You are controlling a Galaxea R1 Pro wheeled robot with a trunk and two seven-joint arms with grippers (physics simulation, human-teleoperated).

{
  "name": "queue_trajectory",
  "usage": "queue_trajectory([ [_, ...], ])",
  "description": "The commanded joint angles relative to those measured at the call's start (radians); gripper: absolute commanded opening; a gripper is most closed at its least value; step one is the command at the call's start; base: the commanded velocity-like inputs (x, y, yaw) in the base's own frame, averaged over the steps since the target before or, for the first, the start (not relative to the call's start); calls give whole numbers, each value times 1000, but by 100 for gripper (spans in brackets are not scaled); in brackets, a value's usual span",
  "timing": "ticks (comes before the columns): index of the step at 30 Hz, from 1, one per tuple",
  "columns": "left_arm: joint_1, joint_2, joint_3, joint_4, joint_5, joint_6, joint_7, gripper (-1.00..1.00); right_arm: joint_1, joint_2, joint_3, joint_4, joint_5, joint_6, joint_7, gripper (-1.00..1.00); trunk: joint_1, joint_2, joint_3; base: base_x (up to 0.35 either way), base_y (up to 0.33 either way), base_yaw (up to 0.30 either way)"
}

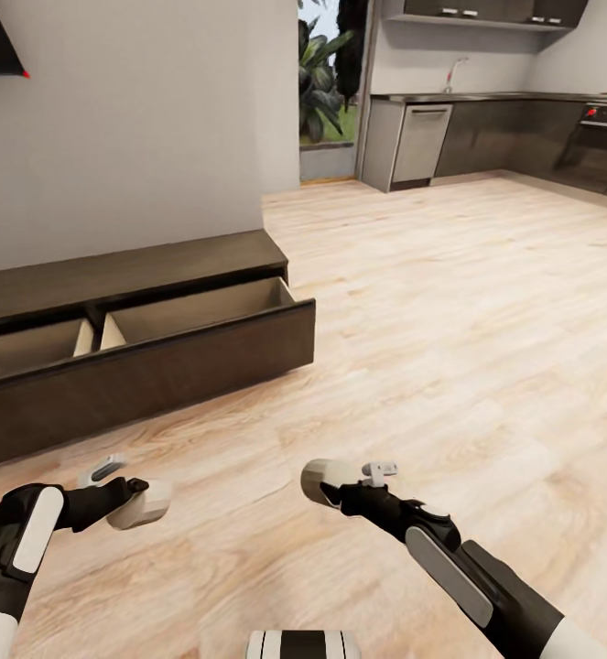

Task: Place each of the two pumpkins and all three candles from the living room inside a cabinet in the living room (use any cabinet), then make sure every cabinet is closed, and position the cauldron so it is next to a table in the living room.

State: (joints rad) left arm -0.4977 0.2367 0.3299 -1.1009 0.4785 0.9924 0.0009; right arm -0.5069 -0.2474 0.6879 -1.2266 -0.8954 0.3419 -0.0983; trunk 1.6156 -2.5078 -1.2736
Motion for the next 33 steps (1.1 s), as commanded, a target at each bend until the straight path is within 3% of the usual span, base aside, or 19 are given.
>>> queue_trajectory([
  [1, -1, 0, 1, -1, 5, 5, -1, -100, -1, -1, 2, -5, 2, 0, -12, -100, 0, 0, -1, 226, 0, 257],
  [6, -1, 0, 1, -1, 5, 5, -1, -100, -1, 13, -1, -6, 53, -16, -12, -100, 0, 0, -4, 245, -39, 253],
  [10, -1, 0, 0, -1, 5, 5, -1, -100, -1, 19, 1, 3, 64, -42, -20, -100, 0, 0, -8, 220, -64, 237],
  [13, -1, 0, 0, -1, 5, 5, -1, -100, -1, 27, 5, 2, 70, -41, -92, -100, 0, 0, -10, 62, -19, 233],
  [15, -1, 0, 0, -1, 5, 5, -1, -100, -1, 50, 6, 4, 70, -39, -148, -100, 0, 0, -12, 14, -4, 233],
  [21, -1, 0, 0, -1, 5, 5, -1, -100, -1, 79, 7, 4, 70, -35, -191, -100, 0, 0, -17, 22, -11, 232],
  [24, -1, 0, 0, -1, 0, 5, 1, -100, -2, 96, 6, -2, 70, -3, -248, -100, 0, 0, -19, 78, -75, 232],
  [26, -1, 0, -3, -1, -3, 5, 3, -100, -2, 122, 6, -8, 72, 34, -312, -100, 0, 0, -21, 37, -37, 232],
  [28, -1, -4, -30, -9, -7, 5, 7, -100, -2, 168, 6, -13, 73, 79, -413, -100, 0, 0, -22, 12, -12, 232],
  [33, 15, -33, -155, -77, -34, 5, 42, -100, -2, 262, 11, -44, 72, 141, -645, -100, 0, 0, -26, 3, -3, 229],
])
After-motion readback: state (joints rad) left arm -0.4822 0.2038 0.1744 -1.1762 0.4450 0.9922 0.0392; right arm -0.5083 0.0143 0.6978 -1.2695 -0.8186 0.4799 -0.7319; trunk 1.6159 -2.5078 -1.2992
